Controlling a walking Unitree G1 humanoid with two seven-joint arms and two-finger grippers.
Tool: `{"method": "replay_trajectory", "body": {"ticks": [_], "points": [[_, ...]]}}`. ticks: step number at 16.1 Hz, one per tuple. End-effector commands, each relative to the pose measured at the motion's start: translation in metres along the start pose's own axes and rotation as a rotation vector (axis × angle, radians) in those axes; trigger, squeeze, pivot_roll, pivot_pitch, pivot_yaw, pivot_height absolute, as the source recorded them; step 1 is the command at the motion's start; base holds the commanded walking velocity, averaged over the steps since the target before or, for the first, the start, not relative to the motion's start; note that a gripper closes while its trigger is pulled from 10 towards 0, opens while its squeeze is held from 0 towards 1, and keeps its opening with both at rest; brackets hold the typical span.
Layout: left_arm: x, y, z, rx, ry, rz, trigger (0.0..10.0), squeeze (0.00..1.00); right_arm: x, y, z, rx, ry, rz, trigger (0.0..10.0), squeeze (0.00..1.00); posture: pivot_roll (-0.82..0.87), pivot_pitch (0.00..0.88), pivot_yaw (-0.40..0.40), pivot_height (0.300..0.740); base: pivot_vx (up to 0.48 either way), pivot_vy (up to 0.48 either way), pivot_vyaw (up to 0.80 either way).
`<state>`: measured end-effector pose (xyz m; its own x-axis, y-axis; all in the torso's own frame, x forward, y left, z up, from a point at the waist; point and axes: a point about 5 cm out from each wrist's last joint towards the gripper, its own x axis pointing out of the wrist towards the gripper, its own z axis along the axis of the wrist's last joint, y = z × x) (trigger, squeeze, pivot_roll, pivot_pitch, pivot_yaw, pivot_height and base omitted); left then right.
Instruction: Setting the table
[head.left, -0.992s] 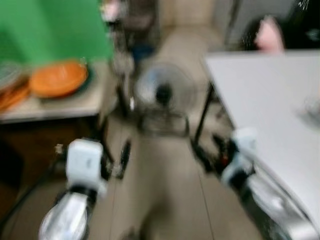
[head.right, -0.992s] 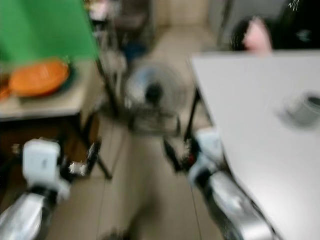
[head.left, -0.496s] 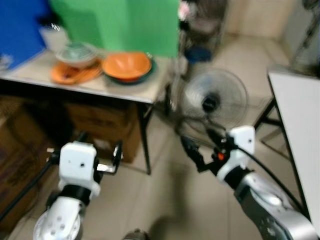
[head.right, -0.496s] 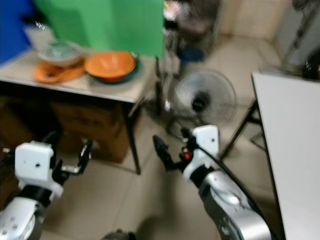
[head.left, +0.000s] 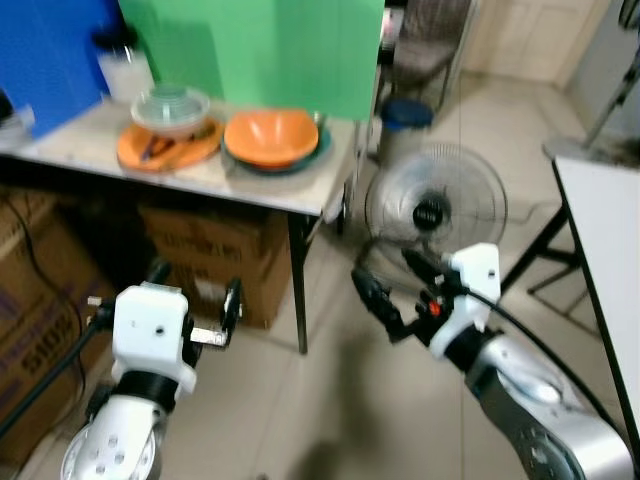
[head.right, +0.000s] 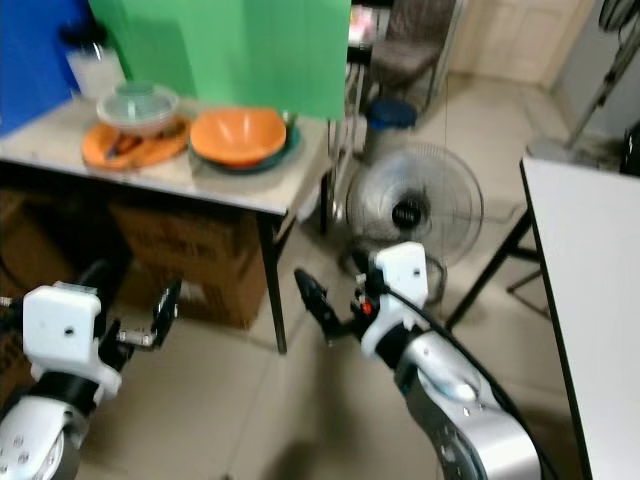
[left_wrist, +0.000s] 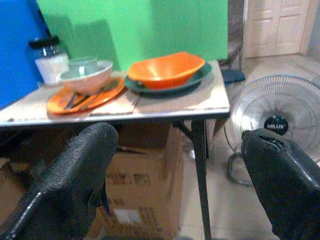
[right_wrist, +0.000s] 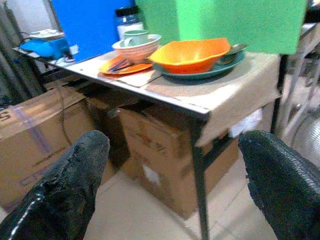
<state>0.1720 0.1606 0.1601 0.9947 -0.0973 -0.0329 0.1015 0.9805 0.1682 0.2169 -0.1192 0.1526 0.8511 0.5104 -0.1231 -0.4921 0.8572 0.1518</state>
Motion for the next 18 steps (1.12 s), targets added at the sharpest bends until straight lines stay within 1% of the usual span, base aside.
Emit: {"method": "replay_trajectory", "body": {"ticks": [1, 3, 15, 18], "points": [[-0.0007, -0.0028, 0.0014, 0.001, -0.009, -0.011, 10.0, 1.00, -0.0013, -0.0056, -0.0010, 0.002, 0.000, -0.027, 10.0, 0.00, 0.00, 0.059, 0.018, 0.740, 0.300, 0.000, 0.00], [-0.0010, -0.0026, 0.0014, 0.004, -0.009, -0.012, 10.0, 1.00, -0.0003, -0.0073, -0.0008, 0.018, -0.010, -0.038, 10.0, 0.00, 0.00, 0.057, 0.017, 0.740, 0.300, 0.000, 0.00], [-0.0011, -0.0033, 0.0001, 0.014, -0.009, -0.008, 10.0, 1.00, 0.0047, -0.0075, 0.0003, 0.029, -0.020, -0.013, 10.0, 0.00, 0.01, 0.050, 0.002, 0.740, 0.274, 0.000, 0.00], [-0.0008, -0.0036, -0.0001, 0.014, -0.011, -0.009, 10.0, 1.00, 0.0056, -0.0067, 0.0001, 0.032, -0.020, -0.007, 10.0, 0.00, 0.01, 0.046, 0.001, 0.740, 0.000, 0.000, 0.00]]}}
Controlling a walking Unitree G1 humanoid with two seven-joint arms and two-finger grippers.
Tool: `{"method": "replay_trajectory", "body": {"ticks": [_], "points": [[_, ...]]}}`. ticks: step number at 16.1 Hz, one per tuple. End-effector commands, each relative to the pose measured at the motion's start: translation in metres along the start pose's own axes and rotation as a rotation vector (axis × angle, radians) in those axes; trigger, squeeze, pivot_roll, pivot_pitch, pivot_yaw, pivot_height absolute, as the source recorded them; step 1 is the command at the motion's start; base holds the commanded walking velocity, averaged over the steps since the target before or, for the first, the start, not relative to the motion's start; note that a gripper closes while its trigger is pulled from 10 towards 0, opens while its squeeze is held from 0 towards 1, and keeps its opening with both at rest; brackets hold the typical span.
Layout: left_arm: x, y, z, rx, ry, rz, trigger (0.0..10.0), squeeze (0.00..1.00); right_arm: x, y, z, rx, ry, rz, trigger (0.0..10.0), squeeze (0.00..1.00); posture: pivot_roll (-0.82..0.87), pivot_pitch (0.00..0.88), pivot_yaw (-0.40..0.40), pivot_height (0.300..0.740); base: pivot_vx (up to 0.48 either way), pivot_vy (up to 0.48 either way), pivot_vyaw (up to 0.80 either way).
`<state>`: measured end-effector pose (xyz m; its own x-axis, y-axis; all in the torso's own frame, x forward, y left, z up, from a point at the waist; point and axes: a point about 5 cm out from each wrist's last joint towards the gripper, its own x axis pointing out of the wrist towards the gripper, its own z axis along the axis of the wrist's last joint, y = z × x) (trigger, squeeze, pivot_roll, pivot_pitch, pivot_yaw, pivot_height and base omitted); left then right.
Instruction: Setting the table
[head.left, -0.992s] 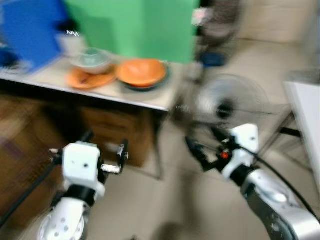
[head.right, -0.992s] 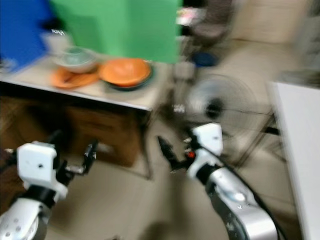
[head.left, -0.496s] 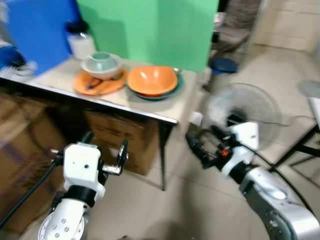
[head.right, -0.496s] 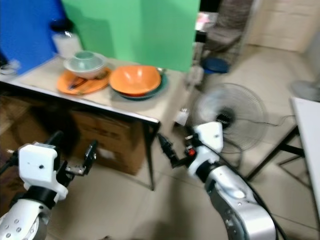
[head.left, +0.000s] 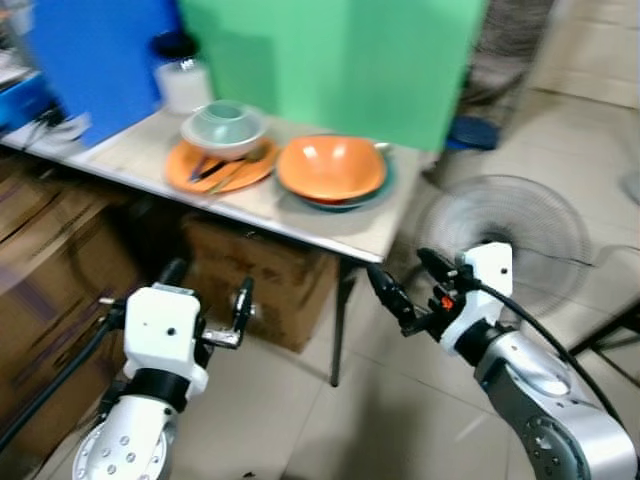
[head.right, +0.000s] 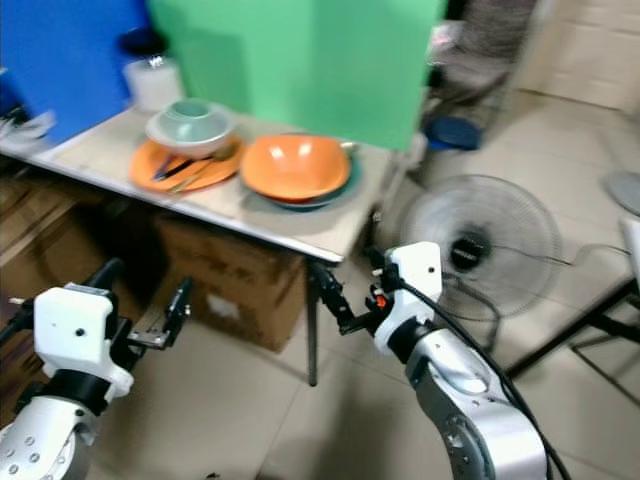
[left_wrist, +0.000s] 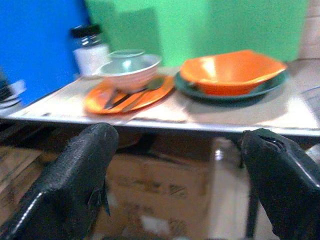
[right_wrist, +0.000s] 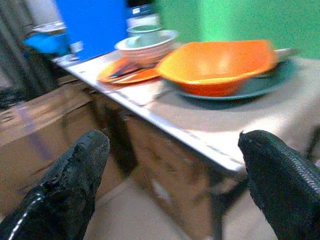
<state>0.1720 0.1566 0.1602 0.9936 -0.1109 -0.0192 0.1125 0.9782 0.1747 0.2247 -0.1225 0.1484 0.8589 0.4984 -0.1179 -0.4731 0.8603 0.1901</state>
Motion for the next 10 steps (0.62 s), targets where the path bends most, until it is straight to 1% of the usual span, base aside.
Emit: {"method": "replay_trajectory", "body": {"ticks": [1, 3, 6, 8, 10], "points": [[-0.0013, 0.0003, -0.0004, 0.006, 0.003, 0.000, 10.0, 1.00, 0.0008, 0.0013, 0.0027, -0.007, -0.014, 0.008, 10.0, 0.00, 0.01, 0.046, 0.001, 0.740, 0.240, 0.000, 0.00], [-0.0018, 0.0006, -0.0005, 0.004, 0.002, -0.001, 10.0, 1.00, 0.0010, 0.0018, 0.0021, -0.006, -0.014, 0.011, 10.0, 0.00, 0.01, 0.040, 0.000, 0.740, 0.000, 0.000, 0.00], [-0.0020, 0.0006, 0.0002, 0.000, -0.002, -0.003, 10.0, 1.00, 0.0016, 0.0024, 0.0025, -0.005, -0.016, 0.018, 10.0, 0.00, 0.02, 0.036, -0.002, 0.740, 0.264, 0.000, 0.00], [-0.0021, 0.0002, 0.0005, -0.002, -0.003, -0.005, 10.0, 1.00, 0.0022, 0.0037, 0.0031, -0.041, -0.010, 0.033, 10.0, 0.00, 0.01, 0.037, -0.002, 0.740, 0.283, 0.000, 0.00], [-0.0022, 0.0002, 0.0006, -0.005, -0.003, -0.005, 10.0, 1.00, 0.0026, 0.0042, 0.0032, -0.044, -0.009, 0.032, 10.0, 0.00, 0.01, 0.041, -0.003, 0.740, 0.291, 0.000, 0.80]]}}
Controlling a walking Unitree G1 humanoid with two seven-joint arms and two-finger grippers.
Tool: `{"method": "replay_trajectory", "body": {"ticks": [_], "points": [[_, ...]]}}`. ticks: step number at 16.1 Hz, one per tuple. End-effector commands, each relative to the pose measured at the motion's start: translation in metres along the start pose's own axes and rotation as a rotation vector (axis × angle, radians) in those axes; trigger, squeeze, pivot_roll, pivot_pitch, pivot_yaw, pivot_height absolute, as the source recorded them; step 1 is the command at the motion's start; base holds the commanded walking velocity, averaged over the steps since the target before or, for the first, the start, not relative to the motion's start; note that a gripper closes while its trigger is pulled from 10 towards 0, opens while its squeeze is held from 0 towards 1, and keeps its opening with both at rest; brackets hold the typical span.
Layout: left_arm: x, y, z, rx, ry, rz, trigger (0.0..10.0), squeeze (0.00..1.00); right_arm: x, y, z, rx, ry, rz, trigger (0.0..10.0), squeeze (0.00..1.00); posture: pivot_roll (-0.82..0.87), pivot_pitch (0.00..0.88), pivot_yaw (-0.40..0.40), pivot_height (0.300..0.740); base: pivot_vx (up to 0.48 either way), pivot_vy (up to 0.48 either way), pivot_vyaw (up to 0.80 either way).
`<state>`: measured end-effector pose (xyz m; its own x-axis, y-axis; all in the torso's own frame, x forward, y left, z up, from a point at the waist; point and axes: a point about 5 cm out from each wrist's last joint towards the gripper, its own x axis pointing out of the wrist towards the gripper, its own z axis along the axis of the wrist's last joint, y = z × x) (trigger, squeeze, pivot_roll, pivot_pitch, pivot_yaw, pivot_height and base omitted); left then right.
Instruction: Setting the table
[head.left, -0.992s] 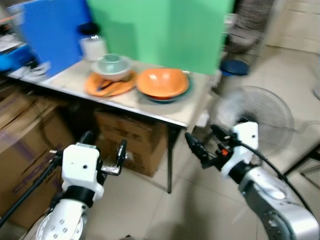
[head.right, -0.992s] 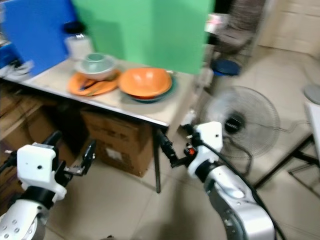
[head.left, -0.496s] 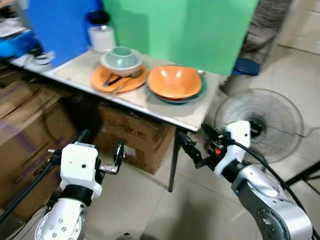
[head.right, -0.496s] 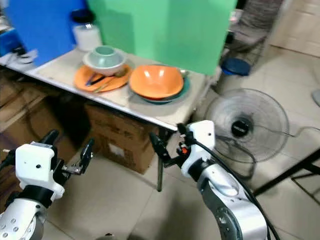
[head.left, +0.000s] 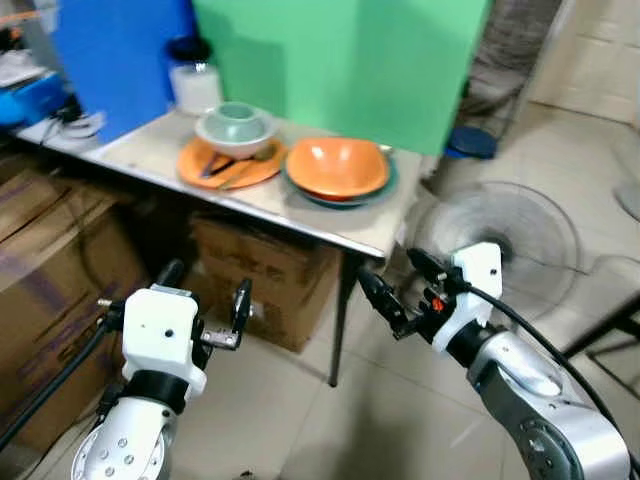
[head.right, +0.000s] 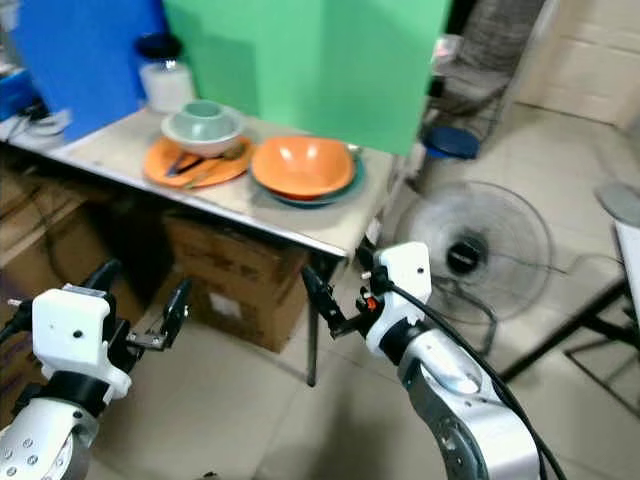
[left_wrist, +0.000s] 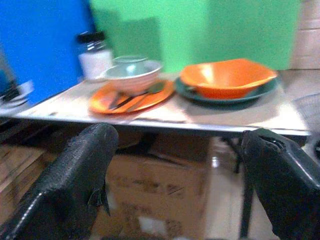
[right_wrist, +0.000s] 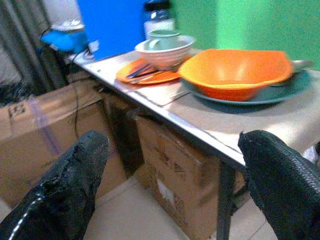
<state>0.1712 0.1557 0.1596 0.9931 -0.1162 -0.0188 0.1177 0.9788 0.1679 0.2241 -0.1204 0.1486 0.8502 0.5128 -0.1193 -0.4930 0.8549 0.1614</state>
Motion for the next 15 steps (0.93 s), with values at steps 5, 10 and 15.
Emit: {"method": "replay_trajectory", "body": {"ticks": [5, 10, 15], "points": [[-0.0019, 0.0009, 0.0015, -0.003, -0.002, 0.003, 10.0, 1.00, 0.0018, 0.0000, 0.0032, 0.015, -0.019, 0.000, 10.0, 0.00, 0.01, 0.049, -0.003, 0.740, 0.303, 0.000, 0.32], [-0.0023, 0.0006, 0.0016, -0.004, -0.002, 0.003, 10.0, 1.00, 0.0016, -0.0002, 0.0037, 0.018, -0.022, -0.002, 10.0, 0.00, 0.01, 0.052, -0.003, 0.740, 0.311, 0.000, 0.00], [-0.0007, 0.0018, 0.0029, 0.006, -0.007, -0.007, 10.0, 1.00, 0.0022, -0.0024, 0.0107, 0.067, -0.070, -0.014, 10.0, 0.00, 0.01, 0.053, 0.003, 0.740, 0.311, 0.000, -0.48]]}}
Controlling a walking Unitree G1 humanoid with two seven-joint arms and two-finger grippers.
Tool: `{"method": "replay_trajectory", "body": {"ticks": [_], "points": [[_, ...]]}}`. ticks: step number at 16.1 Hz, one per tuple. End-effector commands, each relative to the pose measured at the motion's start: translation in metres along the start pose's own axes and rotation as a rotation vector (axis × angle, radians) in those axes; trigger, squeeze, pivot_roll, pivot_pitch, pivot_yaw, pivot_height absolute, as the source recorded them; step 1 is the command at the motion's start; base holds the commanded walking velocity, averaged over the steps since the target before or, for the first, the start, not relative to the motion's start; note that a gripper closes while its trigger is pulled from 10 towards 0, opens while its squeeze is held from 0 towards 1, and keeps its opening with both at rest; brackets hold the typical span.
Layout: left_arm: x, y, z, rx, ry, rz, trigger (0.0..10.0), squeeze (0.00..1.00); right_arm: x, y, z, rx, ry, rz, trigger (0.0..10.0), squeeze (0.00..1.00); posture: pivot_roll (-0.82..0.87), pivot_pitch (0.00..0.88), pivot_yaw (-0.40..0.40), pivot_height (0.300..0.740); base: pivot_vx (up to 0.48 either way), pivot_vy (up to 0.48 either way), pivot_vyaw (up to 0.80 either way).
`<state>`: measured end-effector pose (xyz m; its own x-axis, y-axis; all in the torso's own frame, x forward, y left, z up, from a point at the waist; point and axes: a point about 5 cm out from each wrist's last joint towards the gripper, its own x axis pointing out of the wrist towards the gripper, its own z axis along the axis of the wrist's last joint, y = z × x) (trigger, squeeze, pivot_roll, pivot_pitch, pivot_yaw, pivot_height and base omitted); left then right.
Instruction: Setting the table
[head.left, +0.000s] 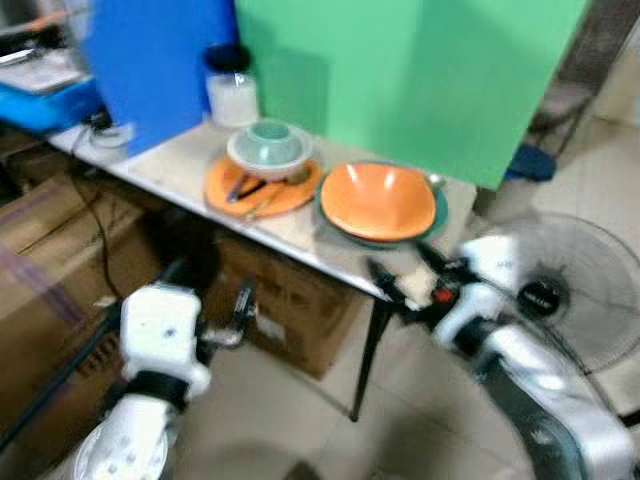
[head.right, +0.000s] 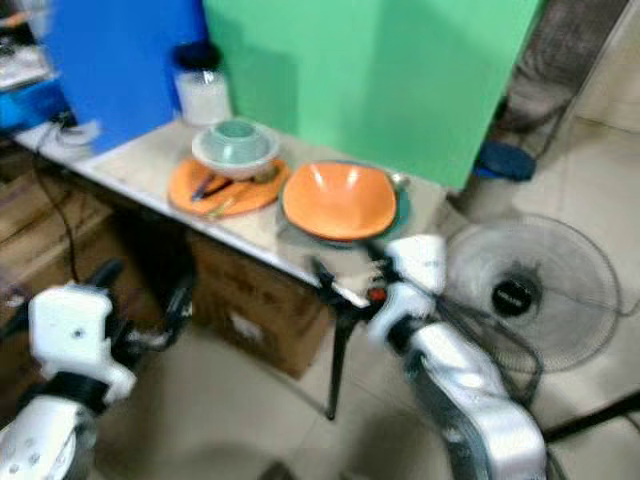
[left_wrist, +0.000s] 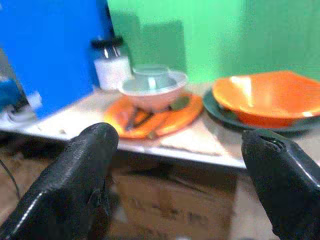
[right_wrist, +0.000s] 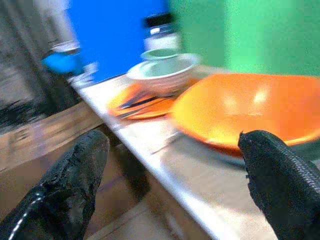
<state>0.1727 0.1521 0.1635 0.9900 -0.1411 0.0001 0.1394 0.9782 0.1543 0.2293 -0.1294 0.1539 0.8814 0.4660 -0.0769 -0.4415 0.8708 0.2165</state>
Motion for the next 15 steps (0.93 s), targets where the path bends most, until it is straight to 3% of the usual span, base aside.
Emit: {"method": "replay_trajectory", "body": {"ticks": [1, 3, 15], "points": [[-0.0020, 0.0041, -0.0010, 0.023, 0.015, 0.002, 10.0, 1.00, 0.0030, 0.0070, 0.0047, 0.010, -0.026, 0.028, 10.0, 0.00, 0.01, 0.053, 0.004, 0.740, 0.311, 0.000, -0.80], [-0.0015, 0.0033, -0.0008, 0.026, 0.015, -0.014, 10.0, 1.00, 0.0030, 0.0069, 0.0055, 0.009, -0.033, 0.021, 10.0, 0.00, 0.01, 0.053, 0.008, 0.740, 0.311, 0.000, -0.80], [-0.0008, -0.0029, -0.0024, 0.048, 0.034, -0.119, 10.0, 1.00, 0.0107, 0.0008, 0.0118, 0.044, -0.039, -0.034, 10.0, 0.00, 0.01, 0.048, 0.003, 0.740, 0.308, 0.000, 0.00]]}}
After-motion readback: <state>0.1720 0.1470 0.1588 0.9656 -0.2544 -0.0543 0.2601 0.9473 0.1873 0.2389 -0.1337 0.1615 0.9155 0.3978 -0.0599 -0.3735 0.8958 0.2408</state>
